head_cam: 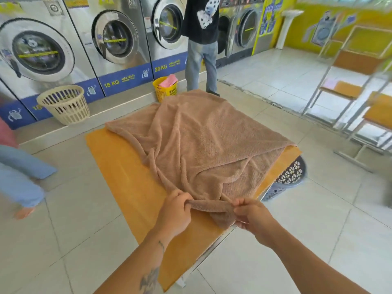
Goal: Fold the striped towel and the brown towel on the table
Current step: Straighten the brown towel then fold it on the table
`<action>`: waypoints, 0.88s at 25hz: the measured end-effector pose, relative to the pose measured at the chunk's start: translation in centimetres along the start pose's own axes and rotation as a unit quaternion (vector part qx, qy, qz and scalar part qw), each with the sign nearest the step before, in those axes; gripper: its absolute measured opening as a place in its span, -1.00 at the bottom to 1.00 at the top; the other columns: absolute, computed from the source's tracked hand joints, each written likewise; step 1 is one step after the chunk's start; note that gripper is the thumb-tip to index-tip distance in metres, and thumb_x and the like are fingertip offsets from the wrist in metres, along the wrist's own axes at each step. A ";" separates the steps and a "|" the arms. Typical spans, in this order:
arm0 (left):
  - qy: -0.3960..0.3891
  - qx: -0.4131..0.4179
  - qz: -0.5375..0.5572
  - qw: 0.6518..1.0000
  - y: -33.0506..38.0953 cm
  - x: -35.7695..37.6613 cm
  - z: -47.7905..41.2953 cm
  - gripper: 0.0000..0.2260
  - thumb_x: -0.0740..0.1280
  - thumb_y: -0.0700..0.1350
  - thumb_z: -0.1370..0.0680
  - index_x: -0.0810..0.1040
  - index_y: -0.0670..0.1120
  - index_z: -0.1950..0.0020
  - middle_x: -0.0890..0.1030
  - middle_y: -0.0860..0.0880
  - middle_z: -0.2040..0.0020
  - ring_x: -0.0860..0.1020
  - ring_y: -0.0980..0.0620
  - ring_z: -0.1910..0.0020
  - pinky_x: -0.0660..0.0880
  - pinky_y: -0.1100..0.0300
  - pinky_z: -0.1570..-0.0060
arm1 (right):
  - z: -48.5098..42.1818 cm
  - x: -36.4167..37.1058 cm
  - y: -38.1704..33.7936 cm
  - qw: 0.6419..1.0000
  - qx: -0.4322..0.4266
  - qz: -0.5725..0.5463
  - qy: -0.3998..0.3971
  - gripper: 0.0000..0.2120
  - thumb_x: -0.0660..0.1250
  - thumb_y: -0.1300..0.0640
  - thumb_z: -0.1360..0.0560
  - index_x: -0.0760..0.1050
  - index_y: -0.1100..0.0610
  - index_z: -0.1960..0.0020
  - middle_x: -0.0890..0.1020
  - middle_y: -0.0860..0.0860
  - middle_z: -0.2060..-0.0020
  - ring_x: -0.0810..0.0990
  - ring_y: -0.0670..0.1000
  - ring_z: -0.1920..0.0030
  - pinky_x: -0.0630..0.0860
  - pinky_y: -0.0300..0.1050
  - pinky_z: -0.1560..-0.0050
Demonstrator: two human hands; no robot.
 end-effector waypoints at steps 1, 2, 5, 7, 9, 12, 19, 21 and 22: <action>-0.006 0.033 -0.012 0.999 0.0 -0.5 -0.7 -0.87 0.23 -0.14 -0.64 0.56 0.03 -0.04 0.43 0.13 -0.06 0.44 0.07 -0.06 0.45 0.16 -0.09 | 0.2 0.1 0.2 1.000 0.002 -0.002 0.031 -0.74 0.23 0.47 -0.46 0.53 0.15 0.15 0.49 0.11 0.28 0.45 0.02 0.34 0.45 -0.12 0.25; -0.010 0.068 -0.022 0.997 0.0 -1.1 -1.4 -0.87 0.22 -0.13 -0.64 0.56 0.02 -0.05 0.44 0.12 -0.05 0.43 0.07 -0.07 0.45 0.14 -0.09 | 0.3 0.5 0.3 0.999 -0.001 0.003 0.052 -0.76 0.25 0.45 -0.46 0.56 0.15 0.12 0.50 0.11 0.24 0.45 0.02 0.31 0.44 -0.11 0.23; -0.036 0.157 -0.042 0.986 -0.4 -3.0 -3.4 -0.89 0.22 -0.12 -0.64 0.53 0.02 -0.06 0.50 0.11 -0.01 0.45 0.06 -0.03 0.46 0.12 -0.04 | 1.4 3.8 0.5 0.997 -0.029 0.046 0.055 -0.69 0.40 0.34 -0.31 0.56 0.14 -0.03 0.56 0.06 0.13 0.51 0.02 0.14 0.45 -0.13 0.14; -0.060 0.193 -0.037 0.979 -0.9 -4.2 -3.9 -0.93 0.24 -0.07 -0.63 0.50 0.05 0.02 0.53 0.12 0.10 0.49 0.06 0.08 0.47 0.12 0.10 | 2.3 6.7 1.1 0.985 -0.045 0.146 0.083 -0.65 0.37 0.38 -0.31 0.49 0.11 -0.04 0.55 0.03 0.07 0.51 -0.01 0.11 0.47 -0.22 0.19; -0.085 0.227 -0.048 0.969 -1.7 -5.3 -4.1 -0.89 0.23 -0.02 -0.64 0.51 0.06 0.06 0.55 0.12 0.15 0.50 0.04 0.12 0.46 0.10 0.14 | 3.0 9.2 2.1 0.958 -0.041 0.234 0.160 -0.71 0.29 0.37 -0.36 0.51 0.05 0.03 0.58 0.02 0.06 0.53 -0.02 0.09 0.45 -0.20 0.24; -0.095 0.291 -0.155 0.939 -3.0 -6.3 -4.0 -0.81 0.18 0.04 -0.65 0.57 0.06 0.03 0.59 0.13 0.05 0.45 0.00 0.01 0.34 0.06 0.00 | 3.8 11.0 3.8 0.955 -0.023 0.195 0.221 -0.78 0.26 0.34 -0.36 0.61 0.08 0.17 0.65 0.03 0.14 0.59 0.05 0.05 0.56 -0.05 0.10; -0.110 0.208 -0.128 0.963 -6.2 -7.6 -3.1 -0.77 0.23 -0.09 -0.60 0.47 0.13 -0.23 0.44 0.09 -0.20 0.36 0.01 -0.26 0.33 0.00 -0.26 | 5.4 11.9 5.6 0.924 -0.017 0.168 0.343 -0.74 0.18 0.26 -0.44 0.49 -0.07 0.03 0.60 0.04 0.07 0.59 0.06 0.17 0.55 -0.05 0.24; -0.115 0.172 -0.109 0.972 -7.9 -8.9 -2.7 -0.78 0.24 -0.14 -0.59 0.48 0.13 -0.15 0.45 0.09 -0.17 0.42 0.01 -0.22 0.38 -0.01 -0.25 | 5.5 11.6 5.3 0.908 -0.002 0.204 0.367 -0.78 0.20 0.22 -0.44 0.46 -0.03 -0.02 0.58 0.06 0.04 0.57 0.10 0.13 0.54 -0.04 0.17; -0.117 0.162 -0.107 0.974 -8.7 -9.8 -2.6 -0.78 0.23 -0.16 -0.58 0.49 0.14 -0.11 0.46 0.10 -0.15 0.45 0.02 -0.19 0.41 -0.01 -0.24 | 5.3 11.8 5.1 0.900 0.014 0.244 0.362 -0.78 0.22 0.20 -0.43 0.45 0.00 -0.04 0.55 0.07 0.01 0.56 0.12 0.06 0.54 -0.02 0.09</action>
Point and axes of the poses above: each hand's wrist, its own z-axis away from the middle knuckle, its own x-axis out of the palm, y = z × x, the point moved 3 cm from there along -z, towards the middle knuckle
